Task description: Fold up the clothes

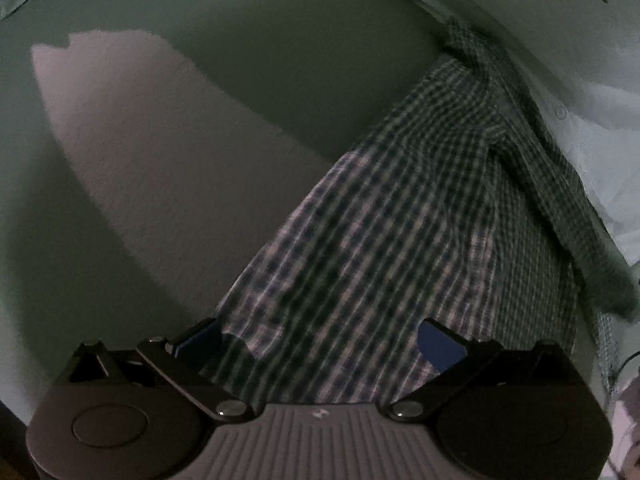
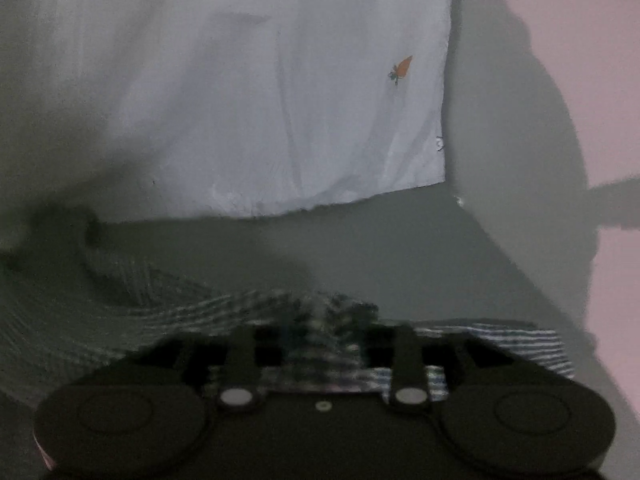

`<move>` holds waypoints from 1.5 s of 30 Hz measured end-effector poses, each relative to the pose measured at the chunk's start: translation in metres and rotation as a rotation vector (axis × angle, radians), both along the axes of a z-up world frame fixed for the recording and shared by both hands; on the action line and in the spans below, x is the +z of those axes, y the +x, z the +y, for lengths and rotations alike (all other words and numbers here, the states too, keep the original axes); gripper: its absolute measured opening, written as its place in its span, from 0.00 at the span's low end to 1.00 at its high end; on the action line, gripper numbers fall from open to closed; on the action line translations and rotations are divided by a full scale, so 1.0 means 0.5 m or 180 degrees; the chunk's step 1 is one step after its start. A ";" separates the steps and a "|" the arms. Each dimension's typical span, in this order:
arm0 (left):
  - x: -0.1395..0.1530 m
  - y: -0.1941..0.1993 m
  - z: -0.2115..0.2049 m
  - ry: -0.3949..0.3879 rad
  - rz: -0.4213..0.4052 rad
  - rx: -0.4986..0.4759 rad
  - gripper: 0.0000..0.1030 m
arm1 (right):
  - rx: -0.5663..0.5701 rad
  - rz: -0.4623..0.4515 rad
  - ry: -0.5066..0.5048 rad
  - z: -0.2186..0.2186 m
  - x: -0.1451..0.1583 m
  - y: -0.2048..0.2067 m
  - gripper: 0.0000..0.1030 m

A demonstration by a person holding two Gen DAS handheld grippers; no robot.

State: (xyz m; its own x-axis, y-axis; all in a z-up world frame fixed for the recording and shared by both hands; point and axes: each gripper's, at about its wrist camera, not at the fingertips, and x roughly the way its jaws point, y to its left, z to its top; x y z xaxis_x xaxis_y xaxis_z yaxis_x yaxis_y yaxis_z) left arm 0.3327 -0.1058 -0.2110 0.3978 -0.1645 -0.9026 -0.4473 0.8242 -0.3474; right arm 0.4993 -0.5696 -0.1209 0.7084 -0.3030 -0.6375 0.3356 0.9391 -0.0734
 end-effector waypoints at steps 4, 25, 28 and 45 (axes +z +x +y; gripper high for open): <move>0.013 -0.029 -0.002 0.0163 -0.0121 -0.0212 0.99 | 0.0221 -0.0063 0.0323 0.076 -0.036 -0.047 0.52; 0.031 -0.145 0.027 -0.0175 -0.0394 -0.1026 0.01 | 0.1628 0.1145 0.2274 0.462 -0.137 -0.408 0.00; 0.049 -0.164 0.044 -0.0454 -0.0570 -0.1043 0.01 | 0.1413 0.0970 0.2597 0.440 -0.109 -0.442 0.00; 0.052 -0.185 0.147 0.0041 -0.0637 -0.0881 0.33 | 0.0653 0.0850 0.2178 0.403 -0.108 -0.558 0.44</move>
State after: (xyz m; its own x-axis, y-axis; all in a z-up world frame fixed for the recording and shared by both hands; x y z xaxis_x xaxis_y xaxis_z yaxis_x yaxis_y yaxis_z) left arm 0.2402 -0.0325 -0.1851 0.5093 -0.2800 -0.8138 -0.1301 0.9097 -0.3944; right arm 0.2202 -0.3681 -0.1751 0.5032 0.3424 -0.7934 0.2019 0.8461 0.4932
